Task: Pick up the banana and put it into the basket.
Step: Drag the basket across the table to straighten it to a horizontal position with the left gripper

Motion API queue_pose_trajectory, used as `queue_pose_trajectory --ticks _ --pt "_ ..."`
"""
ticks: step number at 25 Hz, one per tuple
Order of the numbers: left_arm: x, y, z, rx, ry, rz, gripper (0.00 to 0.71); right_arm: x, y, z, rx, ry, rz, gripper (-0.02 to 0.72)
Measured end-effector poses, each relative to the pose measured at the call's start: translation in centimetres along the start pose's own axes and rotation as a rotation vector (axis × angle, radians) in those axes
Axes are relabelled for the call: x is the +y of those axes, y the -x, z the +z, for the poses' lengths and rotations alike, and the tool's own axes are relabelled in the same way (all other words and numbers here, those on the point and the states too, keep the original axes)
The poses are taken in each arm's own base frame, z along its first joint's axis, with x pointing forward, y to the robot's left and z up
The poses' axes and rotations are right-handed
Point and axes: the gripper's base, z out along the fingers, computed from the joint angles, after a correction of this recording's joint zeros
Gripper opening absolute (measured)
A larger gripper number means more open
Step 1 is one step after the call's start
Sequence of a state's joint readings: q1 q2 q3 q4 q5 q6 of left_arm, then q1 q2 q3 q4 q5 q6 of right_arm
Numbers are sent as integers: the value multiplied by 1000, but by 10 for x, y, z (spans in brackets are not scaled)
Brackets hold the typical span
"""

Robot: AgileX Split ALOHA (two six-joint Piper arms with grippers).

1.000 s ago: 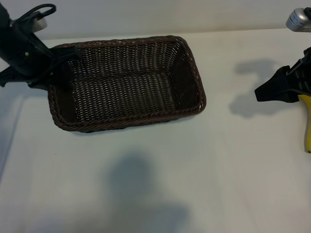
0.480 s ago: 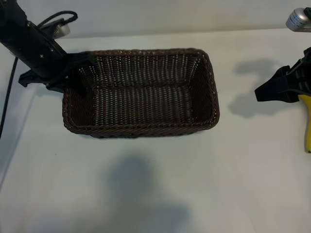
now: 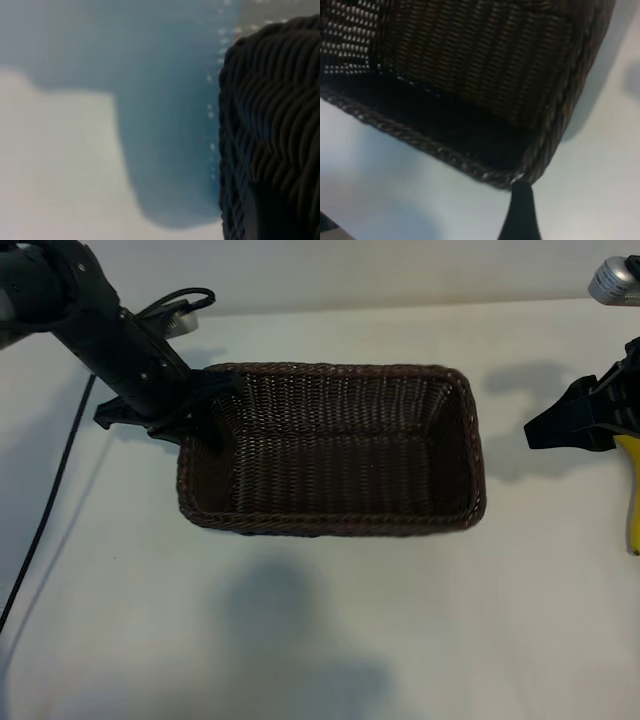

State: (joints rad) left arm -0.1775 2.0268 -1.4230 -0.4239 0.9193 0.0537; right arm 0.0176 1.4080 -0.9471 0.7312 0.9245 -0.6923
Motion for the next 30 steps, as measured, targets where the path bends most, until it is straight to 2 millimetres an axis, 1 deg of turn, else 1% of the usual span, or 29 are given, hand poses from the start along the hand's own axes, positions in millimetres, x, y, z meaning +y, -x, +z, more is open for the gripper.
queue_pose_trajectory --ticks 7,18,20,23,26,28,30 --pt "-1 2 6 -13 1 -18 157 0 0 0 0 0 0 586" --pt "-5 3 7 -23 -2 -10 157 0 0 0 0 0 0 586" --pt "-5 3 7 -23 -2 -10 175 0 0 0 0 0 0 586" --pt "-6 3 7 -25 -8 -14 280 0 0 0 0 0 0 586" --pt "-6 3 7 -25 -14 -26 424 0 0 0 0 0 0 586" --pt "-6 2 7 -22 -11 -38 497 0 0 0 0 0 0 586" --pt "-5 1 7 -8 4 -40 550 0 0 0 0 0 0 586"
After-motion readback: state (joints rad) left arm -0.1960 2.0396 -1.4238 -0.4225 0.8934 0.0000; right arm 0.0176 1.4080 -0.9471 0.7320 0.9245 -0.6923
